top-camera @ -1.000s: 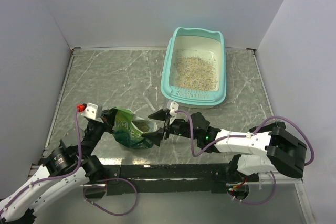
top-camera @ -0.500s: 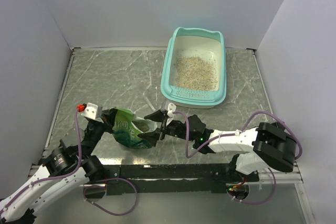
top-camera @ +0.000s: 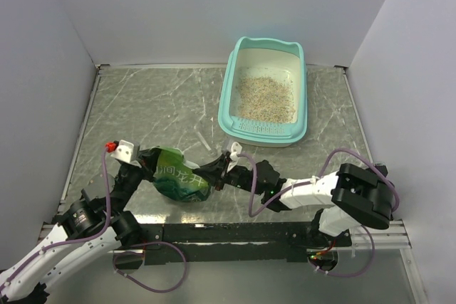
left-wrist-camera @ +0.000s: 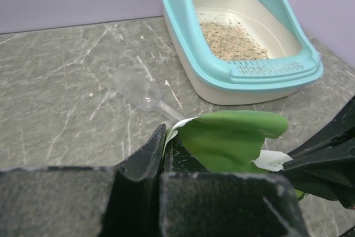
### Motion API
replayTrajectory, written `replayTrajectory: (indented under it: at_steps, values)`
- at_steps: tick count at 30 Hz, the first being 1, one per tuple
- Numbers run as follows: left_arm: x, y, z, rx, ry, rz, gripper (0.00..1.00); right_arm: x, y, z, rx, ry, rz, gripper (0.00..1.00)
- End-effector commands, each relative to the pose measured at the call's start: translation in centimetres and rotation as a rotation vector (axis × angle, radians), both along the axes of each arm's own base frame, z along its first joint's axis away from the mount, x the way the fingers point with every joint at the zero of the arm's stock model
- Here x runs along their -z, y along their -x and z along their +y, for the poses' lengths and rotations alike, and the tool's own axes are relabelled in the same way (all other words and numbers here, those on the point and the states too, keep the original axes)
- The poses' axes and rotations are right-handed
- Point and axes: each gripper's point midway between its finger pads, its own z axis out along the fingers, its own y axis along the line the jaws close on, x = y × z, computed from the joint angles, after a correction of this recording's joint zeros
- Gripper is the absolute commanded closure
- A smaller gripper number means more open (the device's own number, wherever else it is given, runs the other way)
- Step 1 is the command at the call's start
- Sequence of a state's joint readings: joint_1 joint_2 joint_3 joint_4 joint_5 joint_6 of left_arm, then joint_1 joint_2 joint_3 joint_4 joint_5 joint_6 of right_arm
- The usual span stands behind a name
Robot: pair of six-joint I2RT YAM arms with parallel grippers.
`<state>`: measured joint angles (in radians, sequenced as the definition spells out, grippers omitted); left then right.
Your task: Fill the litter box with clean litter
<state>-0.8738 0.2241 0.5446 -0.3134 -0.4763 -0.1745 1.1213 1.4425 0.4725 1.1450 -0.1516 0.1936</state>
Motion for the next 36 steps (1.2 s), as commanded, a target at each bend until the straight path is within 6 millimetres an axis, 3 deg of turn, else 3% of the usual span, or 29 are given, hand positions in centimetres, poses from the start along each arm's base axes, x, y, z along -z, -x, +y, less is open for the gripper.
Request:
replayTrajectory:
  at_steps: [1, 2, 5, 6, 7, 8, 9, 11, 12, 14, 15, 23, 27, 36]
  values:
    - [-3.7, 0.9, 0.6, 0.022, 0.093, -0.09, 0.99, -3.2, 0.5, -1.0, 0.004, -0.113, -0.057, 1.0]
    - [-4.2, 1.1, 0.3, 0.048, 0.095, -0.113, 0.97, -3.0, 0.7, -1.2, -0.018, -0.101, -0.061, 1.0]
    - [-5.5, 3.0, -1.5, 0.2, 0.103, -0.166, 0.73, -2.9, 1.4, -2.3, -0.076, -0.074, -0.062, 1.0]
    - [-5.8, 3.6, -2.0, 0.248, 0.105, -0.177, 0.59, -3.3, 0.7, -3.4, -0.063, -0.068, -0.054, 1.0]
    - [-6.2, 4.5, -2.9, 0.321, 0.101, -0.188, 0.53, -3.2, 0.8, -4.0, -0.078, -0.056, -0.047, 1.0]
    - [-6.1, 4.9, -3.3, 0.356, 0.096, -0.184, 0.48, -2.8, 1.4, -4.6, -0.127, -0.036, -0.041, 1.0]
    - [-5.4, 5.1, -3.7, 0.377, 0.08, -0.161, 0.41, -4.0, 0.8, -6.0, -0.119, -0.053, -0.059, 1.0]
    - [-4.3, 5.3, -4.5, 0.415, 0.07, -0.126, 0.34, -3.0, 1.0, -7.2, -0.14, 0.009, -0.032, 1.0]
    - [-3.7, 5.3, -5.1, 0.435, 0.063, -0.109, 0.28, -3.8, 2.0, -8.0, -0.185, 0.016, -0.07, 1.0]
    - [-3.6, 6.2, -6.1, 0.508, 0.069, -0.099, 0.24, -2.9, 2.1, -9.2, -0.207, 0.086, -0.04, 1.0]
    - [-3.6, 6.2, -6.7, 0.528, 0.067, -0.093, 0.21, -3.7, 3.1, -9.7, -0.251, 0.087, -0.079, 1.0]
    - [-1.7, 6.4, -10.7, 0.673, 0.067, 0.022, 0.18, -2.5, 6.0, -12.2, -0.329, 0.167, -0.06, 1.0]
    - [-0.6, 6.5, -12.4, 0.732, 0.08, 0.094, 0.18, -2.0, 6.4, -13.1, -0.308, 0.158, -0.066, 1.0]
    - [-0.1, 7.7, -12.7, 0.762, 0.23, 0.17, 0.2, -1.1, 6.8, -13.9, -0.28, 0.134, -0.054, 1.0]
